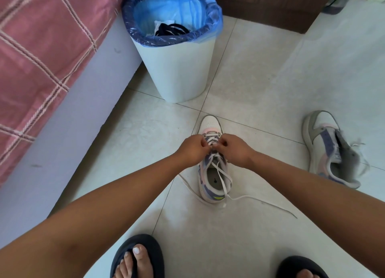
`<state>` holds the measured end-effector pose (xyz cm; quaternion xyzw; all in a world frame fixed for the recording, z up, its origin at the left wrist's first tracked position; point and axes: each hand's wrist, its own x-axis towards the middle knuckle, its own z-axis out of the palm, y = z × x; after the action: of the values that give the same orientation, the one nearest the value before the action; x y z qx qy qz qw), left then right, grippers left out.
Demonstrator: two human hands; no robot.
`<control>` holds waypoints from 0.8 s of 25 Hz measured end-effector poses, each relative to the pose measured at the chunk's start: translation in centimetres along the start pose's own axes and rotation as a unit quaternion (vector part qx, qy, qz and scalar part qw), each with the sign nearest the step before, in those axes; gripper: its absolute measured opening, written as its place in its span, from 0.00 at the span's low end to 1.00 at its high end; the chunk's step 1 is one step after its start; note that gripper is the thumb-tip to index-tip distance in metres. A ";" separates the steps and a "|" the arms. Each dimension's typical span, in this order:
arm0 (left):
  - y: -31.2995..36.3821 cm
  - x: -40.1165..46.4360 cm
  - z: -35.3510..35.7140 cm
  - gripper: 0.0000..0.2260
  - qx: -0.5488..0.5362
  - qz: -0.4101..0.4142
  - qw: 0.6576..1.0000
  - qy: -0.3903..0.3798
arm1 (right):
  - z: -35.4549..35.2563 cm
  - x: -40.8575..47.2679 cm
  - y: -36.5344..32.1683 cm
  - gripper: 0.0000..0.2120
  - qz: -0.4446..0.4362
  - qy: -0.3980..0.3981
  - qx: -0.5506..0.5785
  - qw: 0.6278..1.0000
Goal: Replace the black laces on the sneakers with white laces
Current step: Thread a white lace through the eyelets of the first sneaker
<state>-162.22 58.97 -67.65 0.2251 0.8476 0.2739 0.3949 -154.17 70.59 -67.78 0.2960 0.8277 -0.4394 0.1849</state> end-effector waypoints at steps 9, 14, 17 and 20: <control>-2.1 -0.3 0.6 0.06 -0.230 -0.064 0.971 -0.003 | 0.1 -0.9 1.9 0.08 0.073 -0.052 0.341 0.936; -0.9 0.5 -0.1 0.06 -0.123 -0.038 0.991 0.035 | -0.4 -0.4 1.1 0.06 0.061 0.011 0.226 0.972; 0.0 0.7 -0.2 0.02 -0.020 0.027 0.999 0.037 | -0.1 0.2 1.1 0.07 0.022 0.022 0.134 0.990; 0.7 0.9 -0.6 0.06 0.034 0.034 0.999 0.020 | -0.4 0.5 1.1 0.05 0.008 0.019 0.109 0.994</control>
<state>-163.12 59.86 -67.36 0.2615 0.8560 0.2627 0.3603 -153.81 71.54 -68.53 0.3294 0.7755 -0.5202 0.1395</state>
